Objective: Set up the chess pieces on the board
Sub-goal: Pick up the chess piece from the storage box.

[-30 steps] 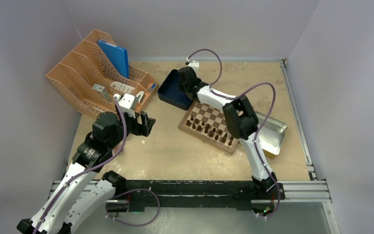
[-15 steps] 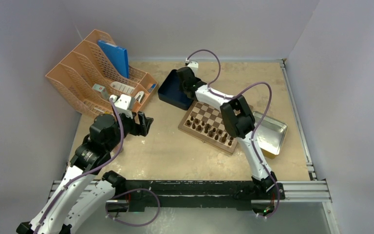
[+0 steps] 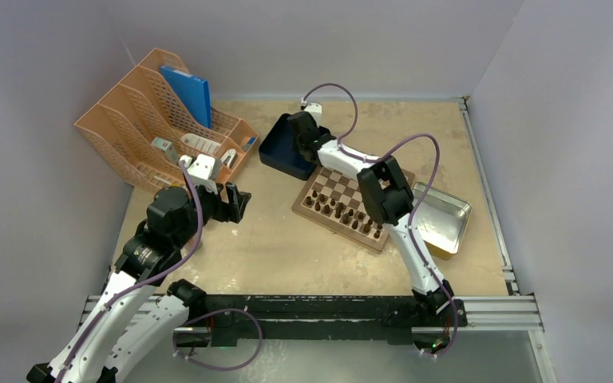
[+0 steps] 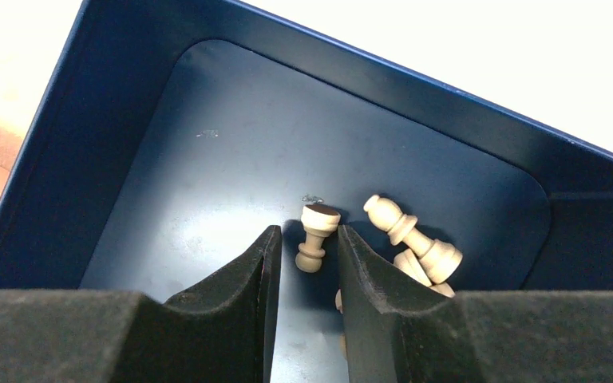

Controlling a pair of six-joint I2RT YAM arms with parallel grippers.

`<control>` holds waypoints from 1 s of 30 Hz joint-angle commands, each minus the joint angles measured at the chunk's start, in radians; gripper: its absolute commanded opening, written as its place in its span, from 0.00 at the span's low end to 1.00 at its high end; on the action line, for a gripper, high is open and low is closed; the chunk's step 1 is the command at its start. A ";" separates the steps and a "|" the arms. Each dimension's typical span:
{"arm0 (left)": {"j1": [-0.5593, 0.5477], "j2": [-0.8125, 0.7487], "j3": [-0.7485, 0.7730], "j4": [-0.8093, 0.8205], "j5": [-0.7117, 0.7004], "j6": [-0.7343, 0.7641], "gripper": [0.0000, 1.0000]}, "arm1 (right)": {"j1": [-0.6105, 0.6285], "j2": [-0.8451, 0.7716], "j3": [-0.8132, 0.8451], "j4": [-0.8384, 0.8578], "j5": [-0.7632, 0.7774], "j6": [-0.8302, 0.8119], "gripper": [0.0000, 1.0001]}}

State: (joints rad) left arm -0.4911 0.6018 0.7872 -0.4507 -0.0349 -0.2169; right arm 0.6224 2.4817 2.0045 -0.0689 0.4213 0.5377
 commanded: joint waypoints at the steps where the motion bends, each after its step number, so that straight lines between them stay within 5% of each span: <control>1: 0.007 -0.004 -0.006 0.035 -0.015 0.011 0.72 | 0.016 0.016 0.041 0.030 -0.013 -0.072 0.35; 15: 0.006 0.015 -0.009 0.036 -0.022 0.002 0.72 | 0.027 -0.020 -0.001 0.115 -0.043 -0.200 0.16; 30: 0.007 0.125 0.070 -0.027 0.043 -0.205 0.63 | 0.026 -0.410 -0.369 0.380 -0.178 -0.364 0.09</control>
State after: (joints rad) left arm -0.4911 0.7002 0.7933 -0.4767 -0.0231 -0.3214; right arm 0.6434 2.2444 1.7218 0.1589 0.3004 0.2504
